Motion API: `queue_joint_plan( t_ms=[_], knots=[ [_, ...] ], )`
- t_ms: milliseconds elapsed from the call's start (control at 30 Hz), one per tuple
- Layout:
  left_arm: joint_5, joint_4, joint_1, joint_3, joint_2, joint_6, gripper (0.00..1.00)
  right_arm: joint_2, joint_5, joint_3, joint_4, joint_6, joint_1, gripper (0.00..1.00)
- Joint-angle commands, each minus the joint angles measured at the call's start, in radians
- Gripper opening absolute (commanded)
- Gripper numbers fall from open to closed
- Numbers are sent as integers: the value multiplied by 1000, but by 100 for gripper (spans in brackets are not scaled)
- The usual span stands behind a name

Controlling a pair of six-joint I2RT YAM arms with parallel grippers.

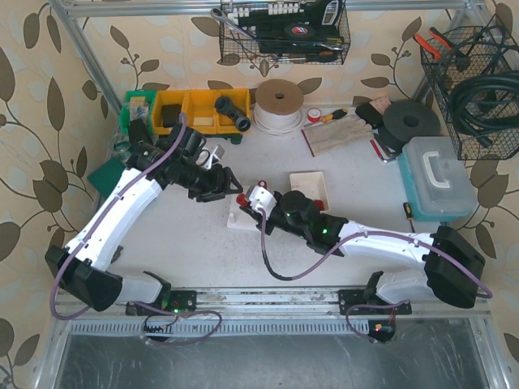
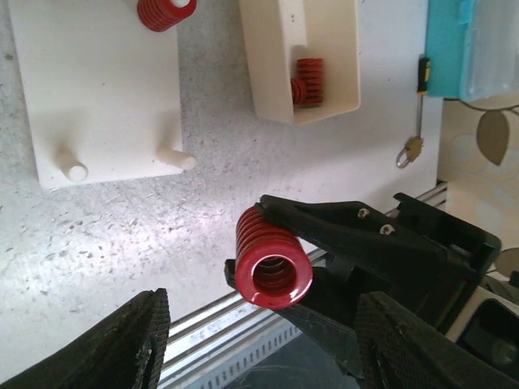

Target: Install the large spring

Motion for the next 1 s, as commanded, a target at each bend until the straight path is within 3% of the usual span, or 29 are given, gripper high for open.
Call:
queue_joint_plan(
  t_ms=[0, 133, 333, 967],
  knots=[
    [-24, -124, -17, 79, 38, 94, 66, 3, -16, 22, 43, -5, 2, 0],
    [-23, -122, -56, 93, 69, 76, 66, 0, -16, 18, 47, -5, 2, 0],
    [9, 21, -99, 10, 52, -29, 65, 0, -15, 16, 50, -5, 2, 0],
    [-31, 67, -104, 0, 94, -23, 49, 1, -8, 14, 51, -3, 1, 0]
  ],
)
